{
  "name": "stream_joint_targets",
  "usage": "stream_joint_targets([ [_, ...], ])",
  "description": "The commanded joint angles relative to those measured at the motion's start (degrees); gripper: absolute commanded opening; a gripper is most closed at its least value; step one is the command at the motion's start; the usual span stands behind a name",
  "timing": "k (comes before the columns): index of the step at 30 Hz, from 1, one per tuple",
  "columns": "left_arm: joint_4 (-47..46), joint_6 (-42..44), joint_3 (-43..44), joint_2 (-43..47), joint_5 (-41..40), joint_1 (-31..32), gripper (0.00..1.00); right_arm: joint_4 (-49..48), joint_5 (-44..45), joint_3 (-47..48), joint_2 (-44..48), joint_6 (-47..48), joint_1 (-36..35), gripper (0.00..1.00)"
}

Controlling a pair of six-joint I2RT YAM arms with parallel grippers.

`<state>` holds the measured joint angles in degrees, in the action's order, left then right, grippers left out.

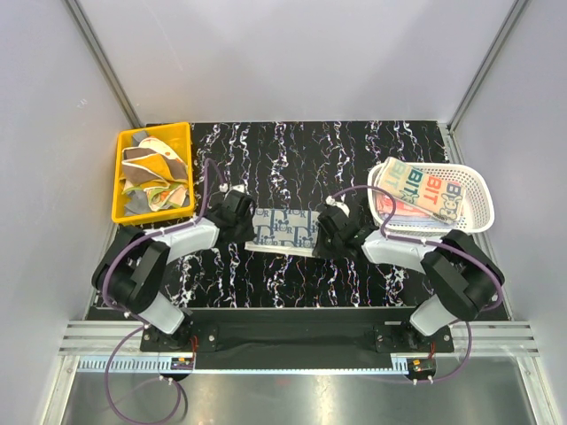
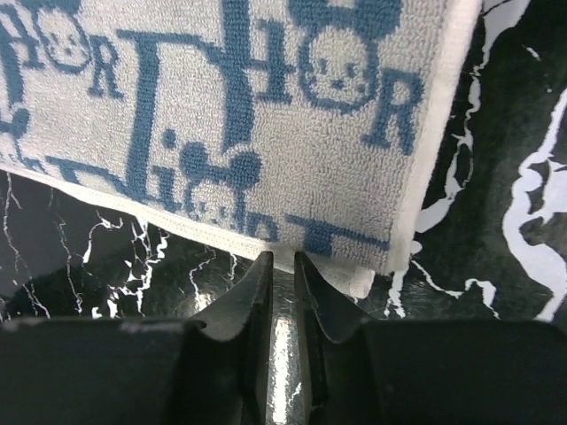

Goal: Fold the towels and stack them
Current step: Smooth out wrinkles on the folded towel, then neatly place the folded towel into the bin

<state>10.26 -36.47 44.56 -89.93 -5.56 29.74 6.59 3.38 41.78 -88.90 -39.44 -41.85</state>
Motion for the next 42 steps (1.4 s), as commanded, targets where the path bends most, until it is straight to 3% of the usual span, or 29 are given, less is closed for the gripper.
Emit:
stream_joint_targets([
  [1,3.5,0.4,-3.0,1.8,-3.5,0.0,0.03,-3.0,0.6,-2.0,0.5,-2.0,-1.0,0.20],
  [6,6.4,1.7,-2.0,4.8,-5.9,0.1,0.09,-0.5,1.2,-3.7,7.4,-2.0,-1.2,0.20],
  [11,10.6,3.2,4.3,8.0,-5.9,1.3,0.29,8.4,9.2,-2.1,15.1,-0.3,-0.3,0.31],
  [15,10.2,2.8,9.3,8.4,-3.9,5.2,0.32,7.0,5.0,-2.0,16.7,1.2,4.9,0.43],
  [21,5.4,0.2,16.0,0.1,-0.9,11.6,0.32,1.1,-2.2,1.9,8.8,3.8,11.2,0.66],
  [28,-5.0,-2.6,18.5,-11.6,3.3,17.1,0.31,-4.1,-3.3,6.0,0.5,2.2,11.7,0.81],
  [33,-7.6,-4.0,17.1,-14.7,2.9,19.9,0.30,-4.5,-5.5,6.6,-4.7,0.1,11.6,0.79],
  [38,-7.1,-4.9,14.2,-12.8,-0.6,21.6,0.28,-5.1,-5.0,4.7,-7.0,-2.0,10.0,0.60],
  [42,-6.5,-5.3,13.2,-12.9,-1.0,21.9,0.27,-5.0,-2.5,3.5,-7.4,-3.4,7.7,0.51],
])
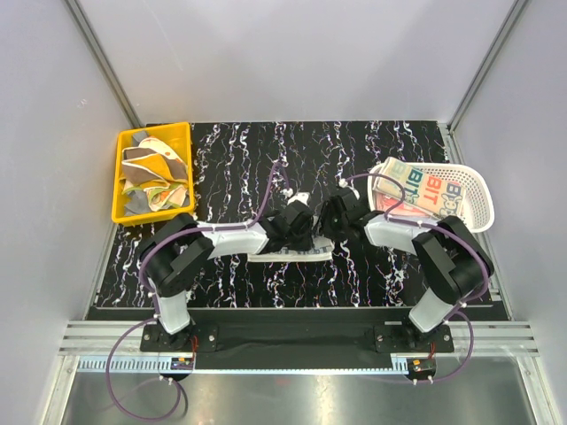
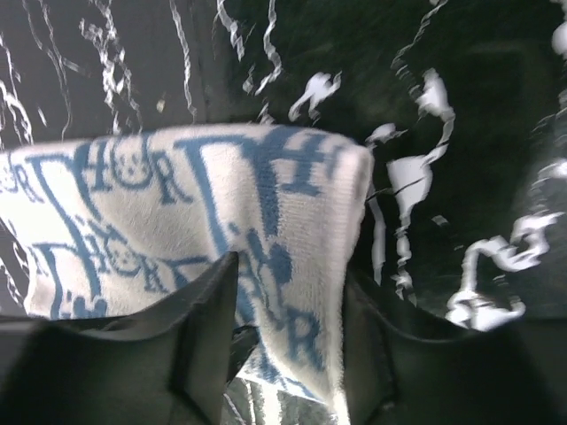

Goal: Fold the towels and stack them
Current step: Neatly place the folded towel into the bin

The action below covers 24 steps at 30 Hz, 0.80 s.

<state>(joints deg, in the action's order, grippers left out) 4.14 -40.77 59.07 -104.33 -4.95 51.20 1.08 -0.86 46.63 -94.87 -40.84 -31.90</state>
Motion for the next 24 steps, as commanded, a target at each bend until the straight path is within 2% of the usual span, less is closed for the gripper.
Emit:
stream_joint_targets([
  [1,-0.6,-1.1,-1.6,1.6,-1.5,0.5,0.27,0.6,2.4,-1.5,-1.6,-2.3,-2.6,0.47],
  [6,0.9,-0.9,-1.3,7.6,-1.4,0.5,0.27,5.6,5.9,0.8,-0.7,-0.5,-2.7,0.08],
  [8,5.8,-0.1,1.0,11.0,-2.5,0.5,0.28,8.8,8.1,1.7,1.0,1.5,-2.9,0.02],
  [10,12.9,0.3,4.3,15.8,-4.9,0.5,0.28,12.7,11.3,3.0,3.4,4.3,-3.0,0.00],
  [16,24.0,4.8,7.4,28.8,-6.7,-0.1,0.30,24.9,21.0,11.8,7.7,15.5,-2.7,0.00],
  [24,30.0,9.7,3.6,39.2,-5.3,-2.2,0.31,35.5,27.7,28.0,6.6,29.0,2.8,0.00],
])
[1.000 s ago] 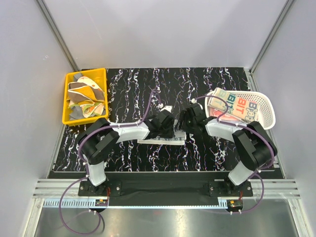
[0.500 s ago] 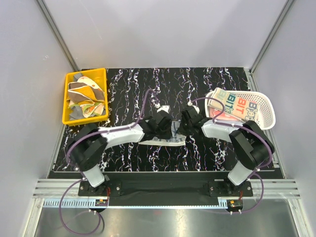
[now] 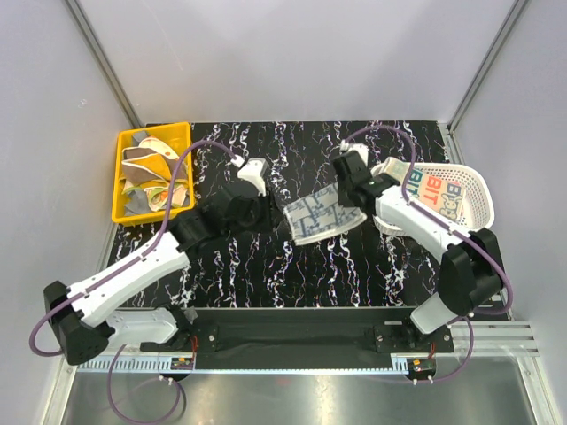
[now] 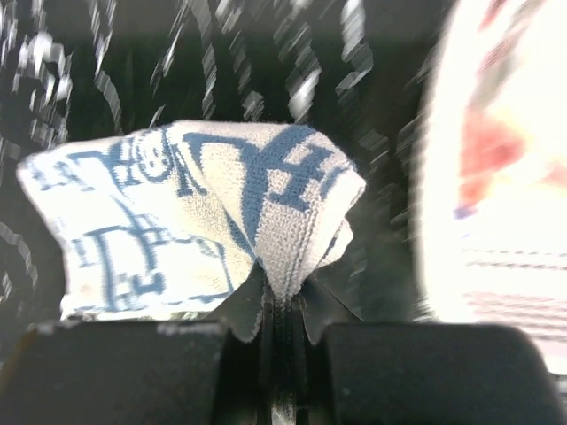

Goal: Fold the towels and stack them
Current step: Neatly place the folded towel into the bin

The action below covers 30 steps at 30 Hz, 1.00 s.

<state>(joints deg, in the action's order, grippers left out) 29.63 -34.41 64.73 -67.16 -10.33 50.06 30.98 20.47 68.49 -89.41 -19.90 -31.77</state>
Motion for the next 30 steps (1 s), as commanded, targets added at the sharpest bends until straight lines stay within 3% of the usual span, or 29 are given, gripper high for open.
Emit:
stream_joint_targets([
  [1,4.7,4.2,-2.5,2.7,0.6,-1.1,0.31,7.1,7.2,7.4,-0.1,8.9,3.5,0.00],
  [16,9.0,10.9,-3.5,6.6,1.7,-1.8,0.32,15.2,10.8,20.0,-1.1,16.2,17.5,0.00],
  [30,8.7,12.5,-4.4,6.3,4.3,-1.8,0.32,18.6,11.3,25.5,1.1,19.3,21.7,0.00],
])
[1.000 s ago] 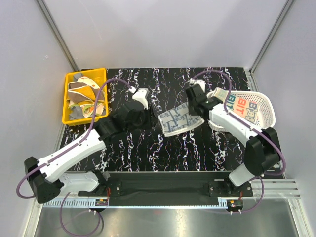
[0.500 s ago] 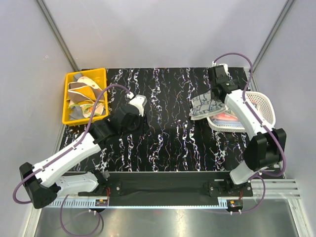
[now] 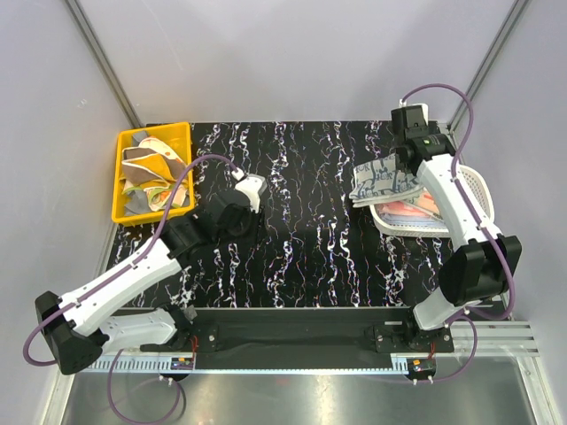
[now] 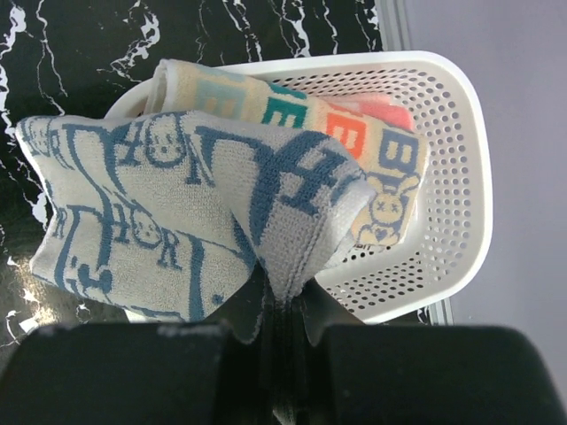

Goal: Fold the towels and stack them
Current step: Neatly place the folded towel into the bin

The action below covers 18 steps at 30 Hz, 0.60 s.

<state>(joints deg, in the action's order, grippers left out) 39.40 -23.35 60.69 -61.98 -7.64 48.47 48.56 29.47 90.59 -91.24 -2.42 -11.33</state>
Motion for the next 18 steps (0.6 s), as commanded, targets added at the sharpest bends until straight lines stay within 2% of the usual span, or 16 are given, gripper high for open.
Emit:
stream_joint_targets([
  [1,-1.2,1.5,-0.6,1.1,1.7,-0.2,0.32,0.9,2.2,3.5,3.0,1.9,1.6,0.00],
  [6,-1.2,1.7,-0.4,0.7,2.2,-0.2,0.32,0.7,0.4,4.3,3.0,3.6,4.1,0.00],
  [12,-1.3,2.0,-0.4,-0.3,3.1,-0.2,0.32,-2.1,-6.3,2.1,2.0,4.1,12.5,0.00],
  [13,-1.4,2.1,-0.5,-0.4,3.2,-0.2,0.32,-2.8,-7.5,1.3,1.5,3.7,13.7,0.05],
  [14,-1.4,2.1,-0.5,-0.7,3.3,-0.2,0.32,-3.8,-8.5,-0.8,1.0,2.8,15.7,0.26],
  [16,-1.3,2.0,-0.5,-1.0,3.4,-0.2,0.32,-5.2,-8.4,-2.3,-0.9,0.6,16.8,0.49],
  [17,-1.3,2.0,-0.6,-1.0,3.3,-0.3,0.32,-5.2,-8.6,-3.2,-1.5,-0.6,17.2,0.81],
  [18,-1.5,2.0,-0.7,-1.0,3.3,-0.2,0.33,-5.9,-8.6,-3.7,-2.1,-1.4,17.2,0.92],
])
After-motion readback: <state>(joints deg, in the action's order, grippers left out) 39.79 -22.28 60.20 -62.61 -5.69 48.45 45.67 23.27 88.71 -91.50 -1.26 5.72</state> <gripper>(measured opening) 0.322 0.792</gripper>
